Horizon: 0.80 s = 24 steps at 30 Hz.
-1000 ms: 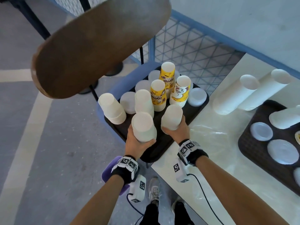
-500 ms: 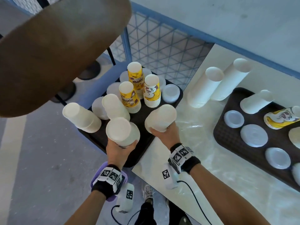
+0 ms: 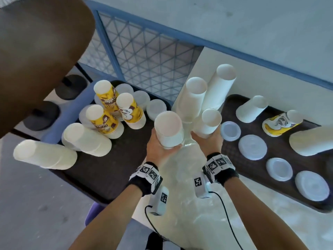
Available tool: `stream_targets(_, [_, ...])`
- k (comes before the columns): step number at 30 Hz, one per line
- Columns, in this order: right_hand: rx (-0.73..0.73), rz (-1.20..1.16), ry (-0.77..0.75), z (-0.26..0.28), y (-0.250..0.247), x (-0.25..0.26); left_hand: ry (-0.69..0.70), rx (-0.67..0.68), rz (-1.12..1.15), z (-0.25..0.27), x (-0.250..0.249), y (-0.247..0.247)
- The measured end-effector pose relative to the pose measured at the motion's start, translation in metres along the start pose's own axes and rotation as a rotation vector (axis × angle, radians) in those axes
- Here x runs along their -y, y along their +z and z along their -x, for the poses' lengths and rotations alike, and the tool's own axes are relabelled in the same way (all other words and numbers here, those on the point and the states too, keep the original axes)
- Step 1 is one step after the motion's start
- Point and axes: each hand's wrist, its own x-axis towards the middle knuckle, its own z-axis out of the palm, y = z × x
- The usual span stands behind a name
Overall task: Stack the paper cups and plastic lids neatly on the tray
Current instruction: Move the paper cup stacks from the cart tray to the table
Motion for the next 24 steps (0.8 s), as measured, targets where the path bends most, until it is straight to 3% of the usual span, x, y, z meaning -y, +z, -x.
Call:
stream_targets(10, [0.001,0.023,0.059,-0.012,0.006,-0.011,-0.030,-0.041,-0.117,-0.027,0.002,0.033])
stream_targets(16, [0.032,-0.012,0.026,-0.005,0.009,-0.016,0.020,0.005,-0.152,-0.025,0.009,0.032])
stream_targets(22, [-0.059,0.038,-0.037,0.045,0.006,-0.032,0.039,-0.041,-0.091,0.009,0.031,0.001])
stream_targets(24, [0.040,0.037,-0.018,0.073,0.017,-0.036,0.016,-0.121,-0.050,0.026,0.038,-0.021])
